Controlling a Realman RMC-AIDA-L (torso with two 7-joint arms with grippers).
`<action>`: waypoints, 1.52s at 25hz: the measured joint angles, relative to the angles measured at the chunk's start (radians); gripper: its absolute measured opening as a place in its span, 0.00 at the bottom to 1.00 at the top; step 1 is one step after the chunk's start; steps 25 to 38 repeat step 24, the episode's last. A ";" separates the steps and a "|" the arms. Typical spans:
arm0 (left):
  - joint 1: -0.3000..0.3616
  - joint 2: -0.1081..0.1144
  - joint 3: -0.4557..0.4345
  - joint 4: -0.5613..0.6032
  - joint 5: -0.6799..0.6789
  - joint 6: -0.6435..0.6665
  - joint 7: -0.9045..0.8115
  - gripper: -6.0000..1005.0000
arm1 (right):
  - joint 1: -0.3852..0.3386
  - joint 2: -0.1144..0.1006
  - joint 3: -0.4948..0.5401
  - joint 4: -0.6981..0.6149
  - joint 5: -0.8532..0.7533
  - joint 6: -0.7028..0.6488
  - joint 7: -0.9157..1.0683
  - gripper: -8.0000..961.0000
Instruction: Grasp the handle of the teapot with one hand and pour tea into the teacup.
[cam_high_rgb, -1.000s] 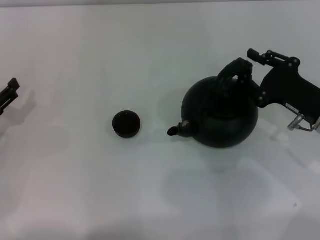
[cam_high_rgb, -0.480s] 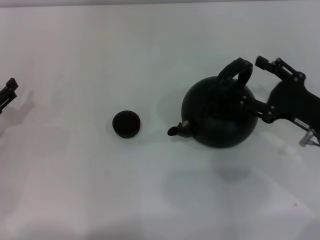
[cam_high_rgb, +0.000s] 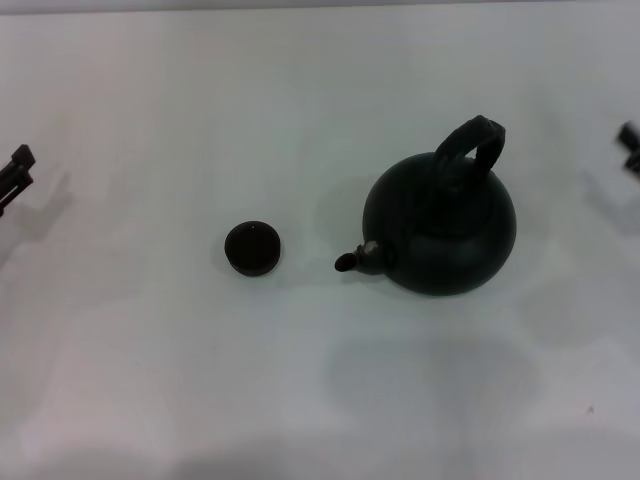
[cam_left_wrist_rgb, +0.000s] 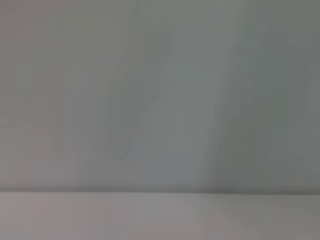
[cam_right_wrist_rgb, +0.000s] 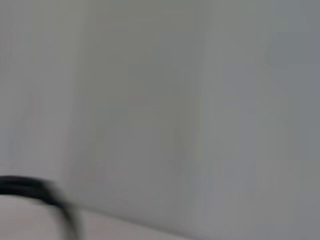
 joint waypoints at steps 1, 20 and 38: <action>-0.003 -0.001 -0.001 0.000 -0.001 0.000 0.003 0.83 | 0.014 0.004 0.048 0.025 0.002 0.000 -0.010 0.90; -0.004 -0.008 -0.003 -0.028 -0.248 -0.105 0.083 0.83 | 0.145 0.005 0.336 0.218 0.051 -0.098 -0.121 0.90; -0.002 -0.009 -0.003 -0.060 -0.286 -0.157 0.083 0.83 | 0.147 0.001 0.338 0.211 0.060 -0.101 -0.121 0.90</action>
